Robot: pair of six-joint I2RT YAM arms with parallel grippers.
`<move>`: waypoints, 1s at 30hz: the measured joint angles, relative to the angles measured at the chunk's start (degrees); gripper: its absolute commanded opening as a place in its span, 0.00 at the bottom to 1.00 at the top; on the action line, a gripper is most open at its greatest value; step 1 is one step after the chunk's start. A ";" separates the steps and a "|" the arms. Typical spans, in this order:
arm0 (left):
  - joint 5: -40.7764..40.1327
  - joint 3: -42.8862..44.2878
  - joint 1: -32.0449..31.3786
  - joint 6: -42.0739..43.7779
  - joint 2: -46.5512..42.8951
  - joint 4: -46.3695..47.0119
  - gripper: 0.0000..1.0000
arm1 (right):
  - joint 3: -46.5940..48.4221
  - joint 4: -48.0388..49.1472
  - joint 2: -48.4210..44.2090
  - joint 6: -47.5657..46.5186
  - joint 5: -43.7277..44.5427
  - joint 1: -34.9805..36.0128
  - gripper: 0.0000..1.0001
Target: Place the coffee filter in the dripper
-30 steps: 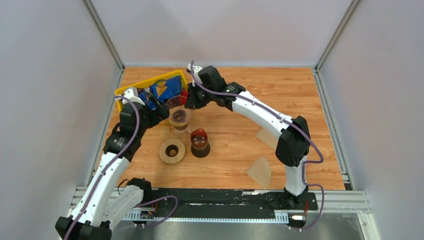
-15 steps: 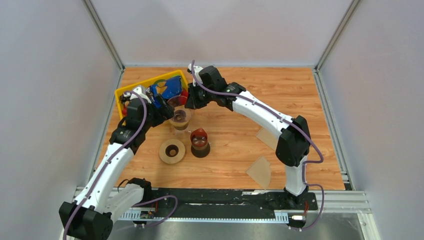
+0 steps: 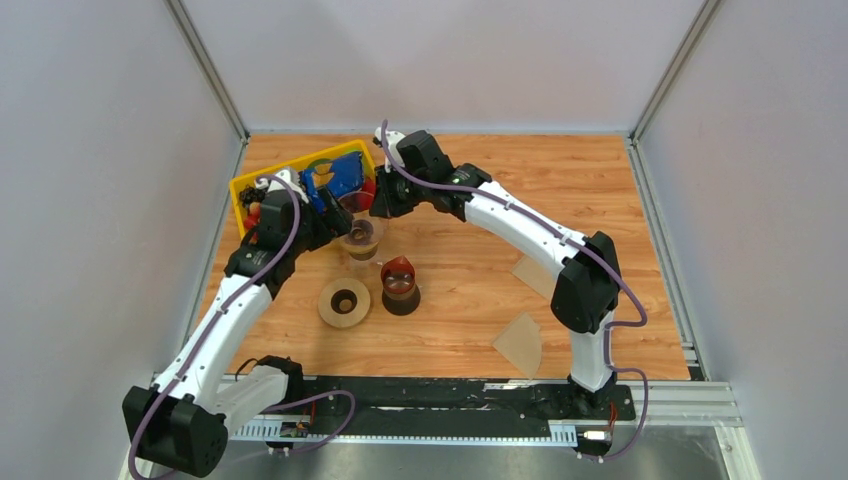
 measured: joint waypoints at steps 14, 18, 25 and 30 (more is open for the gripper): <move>1.07 3.02 0.00 0.48 0.28 2.97 0.94 | 3.54 -3.80 0.04 -2.40 2.27 0.13 0.04; 1.62 3.34 0.00 0.70 2.49 3.28 0.85 | 3.78 -3.78 0.94 -2.84 3.04 0.13 0.03; 2.01 3.96 0.02 1.22 5.70 3.34 0.70 | 4.31 -3.67 3.61 -3.50 3.50 0.13 0.04; 1.49 4.44 0.00 1.90 7.28 2.86 0.56 | 4.63 -3.76 3.93 -3.52 2.99 0.13 0.05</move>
